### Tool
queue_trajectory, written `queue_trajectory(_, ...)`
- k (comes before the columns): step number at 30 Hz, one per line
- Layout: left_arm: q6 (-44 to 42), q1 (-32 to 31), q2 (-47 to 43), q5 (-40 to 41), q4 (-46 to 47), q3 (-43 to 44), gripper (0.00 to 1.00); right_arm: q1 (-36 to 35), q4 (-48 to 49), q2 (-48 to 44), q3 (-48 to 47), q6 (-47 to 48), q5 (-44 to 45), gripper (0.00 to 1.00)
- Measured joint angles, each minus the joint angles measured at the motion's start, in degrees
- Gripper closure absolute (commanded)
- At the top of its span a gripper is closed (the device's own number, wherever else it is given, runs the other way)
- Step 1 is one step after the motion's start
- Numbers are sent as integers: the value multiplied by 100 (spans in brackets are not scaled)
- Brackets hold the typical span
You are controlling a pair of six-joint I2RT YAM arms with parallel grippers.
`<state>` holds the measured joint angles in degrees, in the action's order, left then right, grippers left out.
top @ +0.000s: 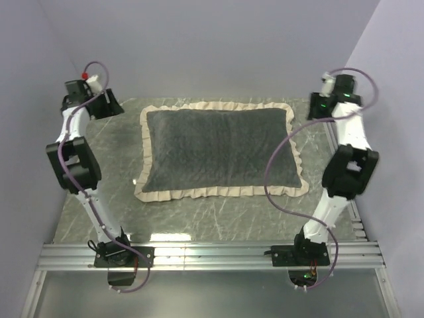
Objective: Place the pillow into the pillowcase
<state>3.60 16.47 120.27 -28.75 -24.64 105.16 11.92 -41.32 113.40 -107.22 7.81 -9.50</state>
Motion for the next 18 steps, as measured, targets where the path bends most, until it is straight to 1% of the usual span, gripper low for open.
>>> queue_trajectory(2, -197, 258, -452, -31, -208, -376, 31, 479, -273, -573, 492, 210, -114, 34)
queue_trajectory(5, -890, 485, -1589, -245, -774, -1139, 31, 1091, -667, -1759, 1401, 715, -229, 33)
queue_trajectory(6, -1152, 481, -1956, -356, -979, -1388, 31, 1165, -809, -2210, 1777, 953, -289, 33)
queue_trajectory(8, -1720, 387, -2702, -603, -1451, -1928, 31, 1143, -1106, -2802, 2328, 1318, -400, 33)
queue_trajectory(10, -2369, 278, -3241, -793, -1926, -2529, 31, 1062, -1287, -3230, 2977, 1694, -490, 33)
queue_trajectory(12, -2898, 223, -3488, -850, -2345, -3171, 30, 997, -1377, -3407, 3687, 2022, -520, 33)
queue_trajectory(15, -3434, 221, -3515, -745, -2594, -4210, 30, 992, -1390, -3344, 4660, 2321, -437, 34)
queue_trajectory(16, -3567, 212, -3512, -647, -2634, -4618, 30, 992, -1384, -3303, 4892, 2347, -402, 34)
queue_trajectory(18, -3692, 151, -3517, -437, -2712, -5136, 30, 988, -1373, -3246, 5160, 2363, -365, 34)
